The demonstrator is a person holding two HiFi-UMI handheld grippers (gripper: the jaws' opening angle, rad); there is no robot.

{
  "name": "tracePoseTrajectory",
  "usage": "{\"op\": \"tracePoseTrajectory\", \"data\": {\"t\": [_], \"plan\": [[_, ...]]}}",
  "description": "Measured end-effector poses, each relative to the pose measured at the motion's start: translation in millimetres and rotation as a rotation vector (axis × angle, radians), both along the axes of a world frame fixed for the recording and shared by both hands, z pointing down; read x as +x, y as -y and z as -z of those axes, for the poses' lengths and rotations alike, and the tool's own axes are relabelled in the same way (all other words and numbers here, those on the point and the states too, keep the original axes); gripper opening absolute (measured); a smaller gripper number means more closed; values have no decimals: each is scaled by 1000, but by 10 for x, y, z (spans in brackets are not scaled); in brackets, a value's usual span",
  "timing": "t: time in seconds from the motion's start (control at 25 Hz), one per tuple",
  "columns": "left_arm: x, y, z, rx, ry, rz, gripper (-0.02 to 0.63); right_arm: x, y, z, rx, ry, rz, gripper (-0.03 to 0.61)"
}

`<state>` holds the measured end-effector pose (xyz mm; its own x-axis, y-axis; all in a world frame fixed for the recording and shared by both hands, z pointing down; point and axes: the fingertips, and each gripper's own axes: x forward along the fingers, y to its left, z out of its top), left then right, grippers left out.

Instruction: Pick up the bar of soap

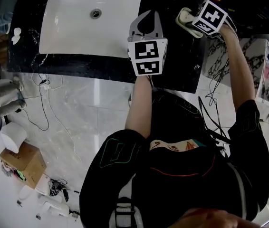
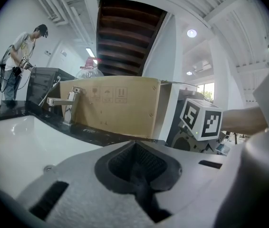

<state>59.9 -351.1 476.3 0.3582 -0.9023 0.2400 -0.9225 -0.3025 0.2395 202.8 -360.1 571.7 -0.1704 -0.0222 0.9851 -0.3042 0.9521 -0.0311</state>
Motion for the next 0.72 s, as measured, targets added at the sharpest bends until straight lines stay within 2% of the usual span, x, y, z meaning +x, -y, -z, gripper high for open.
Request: {"op": "tracePoseTrajectory", "data": {"t": [0.12,0.28,0.44,0.52,0.72], "plan": [[102,-31,50,9,-1,-16,8,24,1,5,8,-9,-21,204],[170,-94,110,22,4,-29,8,43,8,23,30,36,-66,199],[113,-168,126,28,0,-2,8,76,12,38,48,79,-123,199],[91,-193,160,40,-3,9,8,99,36,66,87,104,-148,199],[54,-279,246,57,-1,22,8,65,119,390,230,315,-263,199]]}}
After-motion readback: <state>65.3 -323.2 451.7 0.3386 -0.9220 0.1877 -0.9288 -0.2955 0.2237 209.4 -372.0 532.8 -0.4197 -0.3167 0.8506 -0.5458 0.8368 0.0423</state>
